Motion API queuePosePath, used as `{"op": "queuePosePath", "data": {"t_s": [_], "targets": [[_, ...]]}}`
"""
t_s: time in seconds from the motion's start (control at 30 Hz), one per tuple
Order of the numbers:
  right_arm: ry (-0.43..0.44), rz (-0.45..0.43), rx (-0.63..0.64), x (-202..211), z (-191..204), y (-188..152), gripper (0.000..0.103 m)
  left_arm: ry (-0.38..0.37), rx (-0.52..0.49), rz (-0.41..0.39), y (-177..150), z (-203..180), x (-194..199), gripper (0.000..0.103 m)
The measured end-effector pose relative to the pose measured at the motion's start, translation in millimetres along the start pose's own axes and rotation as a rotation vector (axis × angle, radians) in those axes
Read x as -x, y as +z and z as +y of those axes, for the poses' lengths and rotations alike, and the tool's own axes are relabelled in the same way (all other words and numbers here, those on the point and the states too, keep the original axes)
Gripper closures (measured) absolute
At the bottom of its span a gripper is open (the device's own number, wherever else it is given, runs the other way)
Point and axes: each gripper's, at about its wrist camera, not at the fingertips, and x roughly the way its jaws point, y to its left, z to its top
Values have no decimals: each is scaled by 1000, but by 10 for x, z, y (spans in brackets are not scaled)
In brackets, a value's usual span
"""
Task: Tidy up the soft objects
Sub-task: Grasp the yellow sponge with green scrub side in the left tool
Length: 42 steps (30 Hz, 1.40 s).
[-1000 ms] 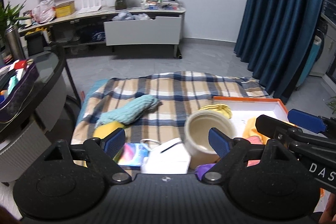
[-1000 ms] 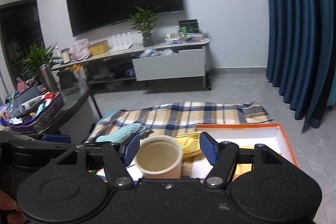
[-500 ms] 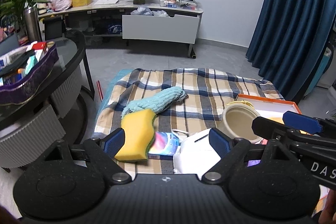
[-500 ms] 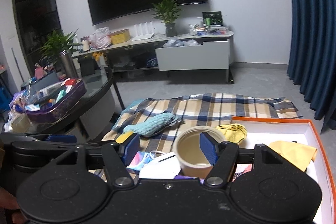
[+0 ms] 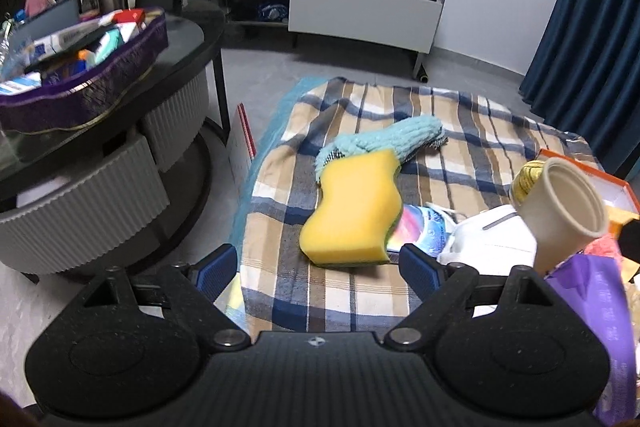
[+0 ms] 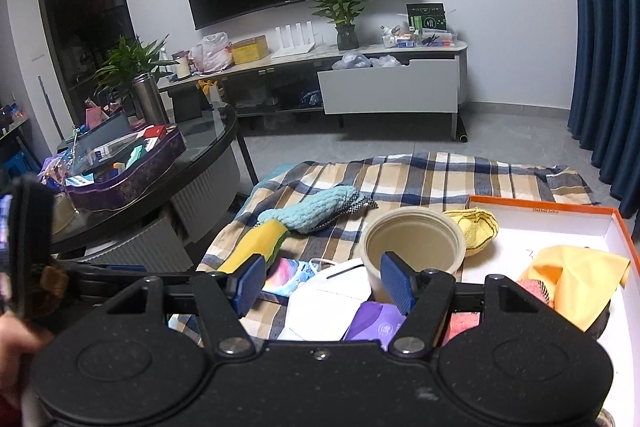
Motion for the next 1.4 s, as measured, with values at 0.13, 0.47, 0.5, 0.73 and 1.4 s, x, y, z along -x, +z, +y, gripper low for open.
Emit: {"op": "queuePosePath", "data": {"t_s": [0.13, 0.47, 0.5, 0.73, 1.4], "targets": [[8, 3, 3, 15, 16, -23, 26, -15, -16, 13, 29, -28, -145, 7], [18, 56, 7, -96, 141, -138, 26, 3, -132, 52, 155, -280, -700, 3], [17, 65, 7, -120, 159, -153, 26, 9, -143, 58, 153, -298, -753, 3], [-17, 114, -2, -295, 282, -234, 26, -26, -125, 49, 221, -211, -960, 16], [-97, 121, -35, -480, 691, -620, 26, -112, -137, -25, 263, 211, -844, 46]]}}
